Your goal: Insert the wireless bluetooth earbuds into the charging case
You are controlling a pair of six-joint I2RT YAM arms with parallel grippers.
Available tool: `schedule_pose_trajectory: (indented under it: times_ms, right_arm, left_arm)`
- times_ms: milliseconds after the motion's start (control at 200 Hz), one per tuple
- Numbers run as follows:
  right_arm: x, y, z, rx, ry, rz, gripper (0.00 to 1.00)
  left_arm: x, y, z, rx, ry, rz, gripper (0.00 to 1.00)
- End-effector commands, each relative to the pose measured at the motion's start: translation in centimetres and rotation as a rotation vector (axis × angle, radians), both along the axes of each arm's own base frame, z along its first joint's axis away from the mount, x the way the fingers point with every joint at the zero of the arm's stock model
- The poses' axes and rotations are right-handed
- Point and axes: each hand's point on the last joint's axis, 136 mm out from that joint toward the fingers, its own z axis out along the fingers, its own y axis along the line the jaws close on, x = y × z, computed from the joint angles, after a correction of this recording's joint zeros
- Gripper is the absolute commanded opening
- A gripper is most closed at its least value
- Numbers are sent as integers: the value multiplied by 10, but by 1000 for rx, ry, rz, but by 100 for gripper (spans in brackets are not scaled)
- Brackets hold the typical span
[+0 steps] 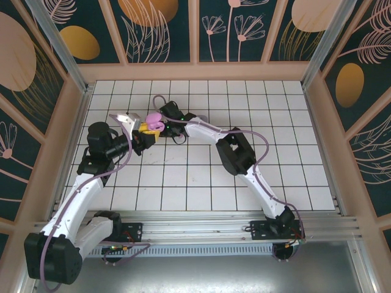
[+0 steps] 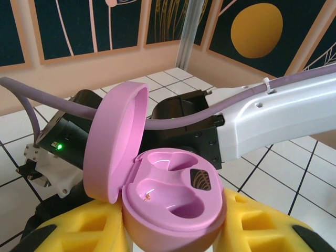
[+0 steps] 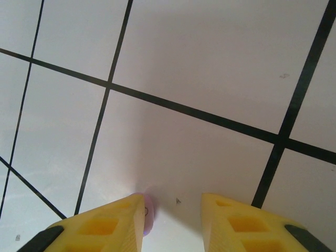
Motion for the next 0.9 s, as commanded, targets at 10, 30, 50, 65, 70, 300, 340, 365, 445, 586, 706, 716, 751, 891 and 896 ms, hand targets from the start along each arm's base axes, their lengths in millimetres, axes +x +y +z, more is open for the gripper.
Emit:
schedule_pose_trajectory:
  times_ms: [10,30,50,65,70,300,340,365,445,586,706,716,751,891,896]
  right_arm:
    - [-1,14,47,74,-96,39,33]
    - [-1,15,47,75,-96,43,34]
    - [-2,16,48,77,-100,48,33]
    - [-2,16,48,78,-99,49,34]
    - [-2,16,47,78,-99,50,34]
    - [-7,21,39,65,-88,74,34]
    - [-7,21,35,56,-81,77,34]
    - [-8,21,33,51,-78,80,34]
    - [-9,22,25,39,-66,86,34]
    - [-14,22,17,23,-54,98,34]
    - [-16,22,12,4,-53,109,34]
    - [-17,22,12,3,-53,110,34]
    - [-18,23,10,-5,-51,114,34]
    - [-21,22,1,-38,-46,120,34]
    - [-21,22,1,-38,-46,120,34]
  left_arm:
    - [0,2,15,9,-52,4,3]
    - [0,2,15,9,-53,4,3]
    - [0,2,16,8,-55,5,3]
    - [0,2,15,8,-53,3,3]
    - [0,2,15,7,-53,3,3]
    - [0,2,15,7,-51,5,3]
    - [0,2,15,7,-50,4,3]
    - [0,2,15,7,-49,3,3]
    - [0,2,15,8,-49,4,3]
    - [1,2,14,8,-46,4,3]
    - [2,2,13,9,-45,6,3]
    - [2,2,13,8,-45,5,3]
    - [2,2,12,9,-43,7,3]
    - [2,2,13,8,-44,5,3]
    - [2,2,13,8,-45,5,3]
